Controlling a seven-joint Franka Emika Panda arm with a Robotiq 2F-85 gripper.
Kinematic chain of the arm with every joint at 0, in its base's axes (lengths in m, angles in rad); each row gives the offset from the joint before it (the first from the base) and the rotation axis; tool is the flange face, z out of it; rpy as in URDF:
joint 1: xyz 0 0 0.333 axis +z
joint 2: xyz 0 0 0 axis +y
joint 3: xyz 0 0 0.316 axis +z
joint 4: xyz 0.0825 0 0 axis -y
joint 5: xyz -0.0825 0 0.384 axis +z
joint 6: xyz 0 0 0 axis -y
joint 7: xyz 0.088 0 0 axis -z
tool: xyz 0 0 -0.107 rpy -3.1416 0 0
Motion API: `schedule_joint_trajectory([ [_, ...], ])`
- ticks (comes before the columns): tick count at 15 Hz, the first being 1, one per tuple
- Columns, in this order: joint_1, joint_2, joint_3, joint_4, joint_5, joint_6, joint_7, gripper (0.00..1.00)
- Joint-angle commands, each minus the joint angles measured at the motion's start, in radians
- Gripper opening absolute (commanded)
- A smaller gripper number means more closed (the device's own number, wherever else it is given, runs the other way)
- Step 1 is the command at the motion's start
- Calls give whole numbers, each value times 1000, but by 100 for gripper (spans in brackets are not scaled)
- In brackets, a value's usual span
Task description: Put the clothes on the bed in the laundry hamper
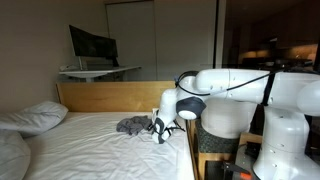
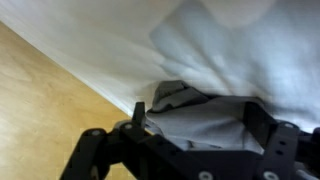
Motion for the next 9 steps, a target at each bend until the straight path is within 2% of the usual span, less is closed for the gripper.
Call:
schedule_joint_trajectory([
  [1, 18, 0, -9, -16, 10, -4, -12, 100],
  [4, 31, 0, 4, -13, 20, -10, -20, 100],
  [9, 59, 0, -13, -31, 46, -25, -32, 100],
])
